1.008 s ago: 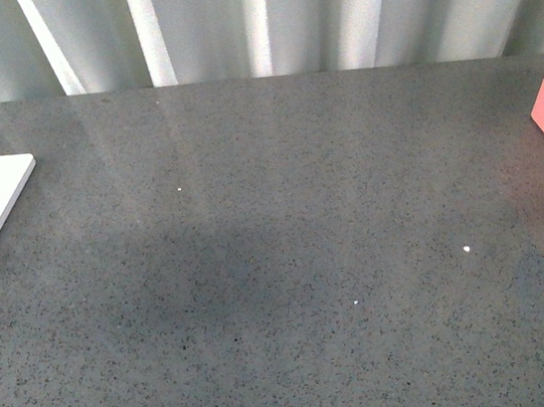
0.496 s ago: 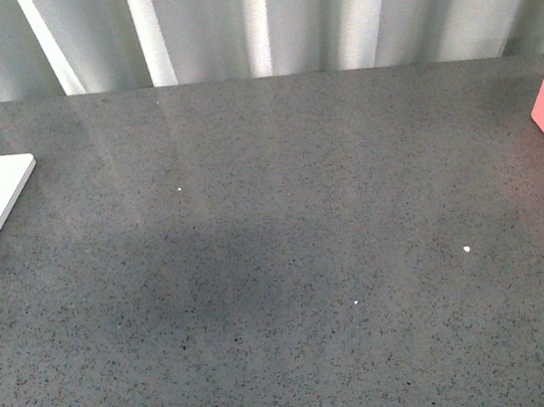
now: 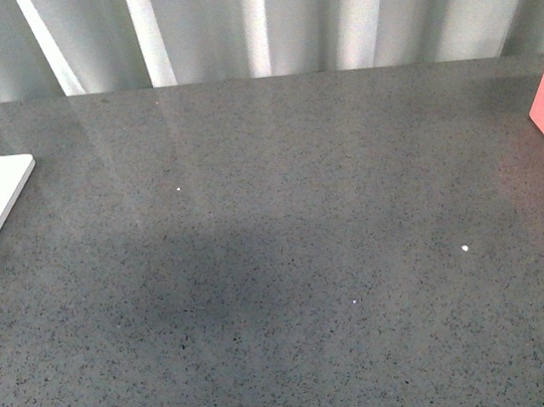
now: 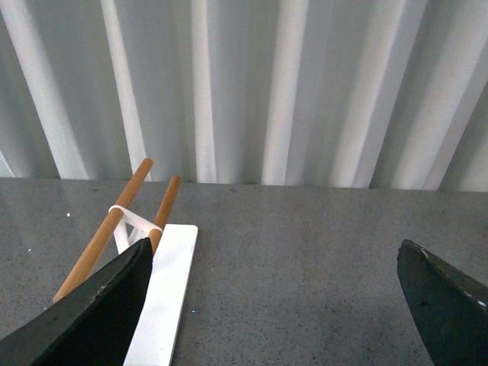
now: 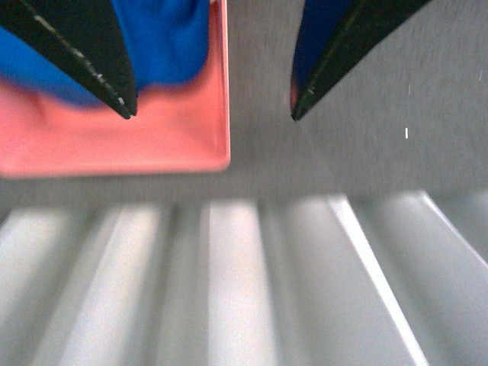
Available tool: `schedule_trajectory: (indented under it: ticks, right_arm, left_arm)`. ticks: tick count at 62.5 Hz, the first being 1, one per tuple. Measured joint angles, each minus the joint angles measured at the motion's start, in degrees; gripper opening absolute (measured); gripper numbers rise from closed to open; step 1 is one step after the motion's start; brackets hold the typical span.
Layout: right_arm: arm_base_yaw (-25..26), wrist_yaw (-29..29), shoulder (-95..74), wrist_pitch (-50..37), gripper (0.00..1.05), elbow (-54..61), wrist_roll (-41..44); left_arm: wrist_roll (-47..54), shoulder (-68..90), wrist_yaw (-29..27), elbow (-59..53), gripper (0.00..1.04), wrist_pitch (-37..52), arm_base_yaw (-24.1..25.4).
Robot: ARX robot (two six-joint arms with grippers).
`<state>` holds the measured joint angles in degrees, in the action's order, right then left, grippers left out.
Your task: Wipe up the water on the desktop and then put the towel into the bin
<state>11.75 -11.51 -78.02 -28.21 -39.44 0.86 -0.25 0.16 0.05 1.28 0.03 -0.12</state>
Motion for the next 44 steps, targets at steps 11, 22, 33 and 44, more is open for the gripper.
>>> schedule_trajectory:
  ticks: [11, 22, 33, 44]
  right_arm:
    - [-2.99, 2.6, 8.35, -16.13, 0.18, 13.22, -0.04]
    - [-5.09, 5.05, 13.92, -17.2, 0.03, 21.92, -0.09]
    - [-7.19, 6.84, 21.59, -16.57, 0.03, 28.3, -0.09]
    - [-11.41, 10.91, 27.89, -13.99, 0.03, 32.13, -0.09]
  left_arm:
    - [0.0, 0.0, -0.07, 0.0, 0.98, 0.0, 0.0]
    - [0.0, 0.0, -0.04, 0.0, 0.98, 0.0, 0.0]
    - [0.0, 0.0, -0.07, 0.0, 0.98, 0.0, 0.0]
    - [0.0, 0.0, -0.04, 0.0, 0.98, 0.0, 0.0]
